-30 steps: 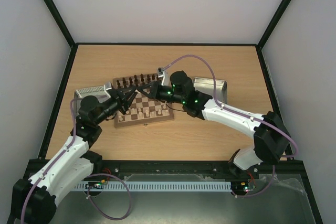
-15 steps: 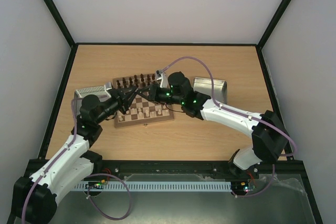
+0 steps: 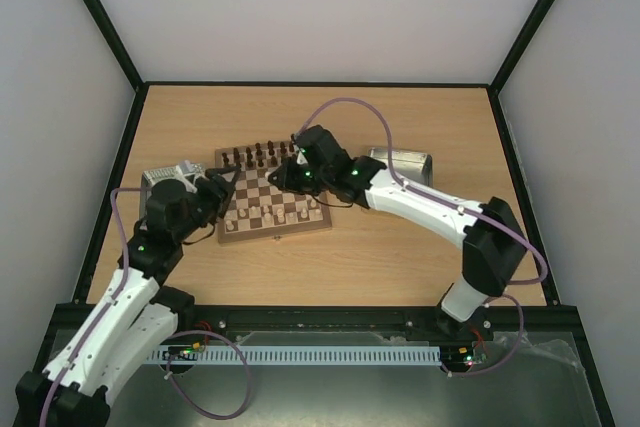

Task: Set up the chess pieces on the board
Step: Place the chess piece on the chessboard.

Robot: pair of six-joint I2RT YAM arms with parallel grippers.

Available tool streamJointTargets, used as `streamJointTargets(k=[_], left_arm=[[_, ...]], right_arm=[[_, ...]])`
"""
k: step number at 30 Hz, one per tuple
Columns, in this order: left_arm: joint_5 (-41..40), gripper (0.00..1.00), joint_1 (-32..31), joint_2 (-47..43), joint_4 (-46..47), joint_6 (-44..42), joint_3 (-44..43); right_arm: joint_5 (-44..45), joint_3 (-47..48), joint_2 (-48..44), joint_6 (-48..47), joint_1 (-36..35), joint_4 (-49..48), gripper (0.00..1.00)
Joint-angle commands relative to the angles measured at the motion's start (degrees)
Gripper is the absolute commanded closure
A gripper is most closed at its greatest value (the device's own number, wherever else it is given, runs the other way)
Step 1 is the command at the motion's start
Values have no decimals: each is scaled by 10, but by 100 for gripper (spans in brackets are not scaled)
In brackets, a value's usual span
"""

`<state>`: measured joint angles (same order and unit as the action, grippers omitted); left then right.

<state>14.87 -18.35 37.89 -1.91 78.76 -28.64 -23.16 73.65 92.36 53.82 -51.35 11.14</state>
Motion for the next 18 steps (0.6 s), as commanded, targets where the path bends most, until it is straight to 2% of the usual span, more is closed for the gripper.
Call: streamJointTargets(k=[1, 4, 9, 14, 18], left_arm=[[-168, 34, 8, -35, -203, -247, -46], [-210, 33, 9, -57, -250, -340, -73], [-219, 31, 9, -103, -252, -477, -90], [-190, 31, 9, -132, -234, -512, -86], [-190, 31, 9, -144, -231, -515, -84]], right_arm=[[81, 72, 63, -113, 7, 225, 98], [104, 143, 123, -156, 7, 302, 97], [119, 271, 236, -195, 7, 374, 96], [133, 390, 330, -210, 7, 449, 95], [120, 445, 373, -215, 7, 492, 94]])
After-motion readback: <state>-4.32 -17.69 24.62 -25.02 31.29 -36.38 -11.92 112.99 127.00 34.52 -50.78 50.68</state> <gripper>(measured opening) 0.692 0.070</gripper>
